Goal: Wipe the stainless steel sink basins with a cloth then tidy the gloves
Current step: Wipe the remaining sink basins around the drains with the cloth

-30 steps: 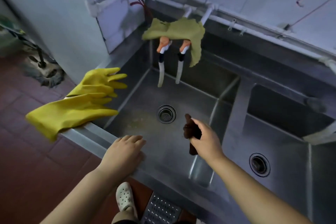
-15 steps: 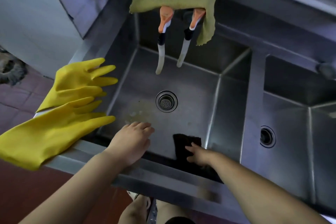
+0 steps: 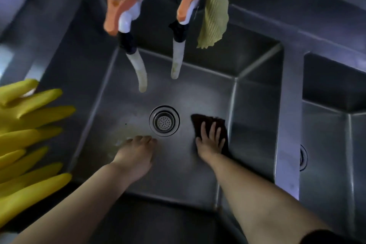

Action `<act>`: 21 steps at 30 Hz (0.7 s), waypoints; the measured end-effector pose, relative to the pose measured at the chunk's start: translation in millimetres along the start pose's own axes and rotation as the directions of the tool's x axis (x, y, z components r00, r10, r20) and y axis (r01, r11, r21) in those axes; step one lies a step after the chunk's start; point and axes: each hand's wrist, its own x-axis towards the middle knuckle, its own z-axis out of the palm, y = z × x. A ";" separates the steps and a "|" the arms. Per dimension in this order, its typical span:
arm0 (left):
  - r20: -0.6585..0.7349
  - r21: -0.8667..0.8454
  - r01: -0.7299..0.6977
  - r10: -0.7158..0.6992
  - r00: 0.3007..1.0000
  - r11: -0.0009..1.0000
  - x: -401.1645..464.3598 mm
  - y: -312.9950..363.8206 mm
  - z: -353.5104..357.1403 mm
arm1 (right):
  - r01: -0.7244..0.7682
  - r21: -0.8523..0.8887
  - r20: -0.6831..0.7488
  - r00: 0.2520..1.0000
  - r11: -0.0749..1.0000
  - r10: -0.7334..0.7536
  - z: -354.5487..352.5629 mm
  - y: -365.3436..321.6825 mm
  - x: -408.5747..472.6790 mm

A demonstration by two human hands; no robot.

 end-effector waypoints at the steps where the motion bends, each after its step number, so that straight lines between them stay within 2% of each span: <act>1: -0.004 0.030 0.002 -0.002 1.000 1.000 8.2 -0.5 4.1 | 0.001 -0.006 -0.038 0.999 1.000 -0.001 -10.7 -1.8 17.2; 7: 0.061 0.211 0.065 -0.080 0.995 0.975 46.7 -4.6 33.4 | 0.061 -0.076 -0.204 0.976 0.995 -0.076 -79.3 -8.6 109.9; 12: 0.121 0.259 0.070 -0.104 0.987 0.963 59.3 -7.6 57.8 | 0.067 -0.110 -0.283 0.954 0.992 -0.096 -97.8 -11.7 148.5; 17: 0.146 0.257 0.058 -0.098 0.984 0.965 60.4 -7.6 54.8 | 0.084 -0.124 -0.251 0.961 0.989 -0.113 -81.4 -13.7 126.9; 21: 0.108 0.194 0.052 -0.074 0.991 0.980 55.0 -7.9 31.6 | 0.194 -0.146 -0.234 0.946 0.970 -0.225 -20.1 -19.4 69.6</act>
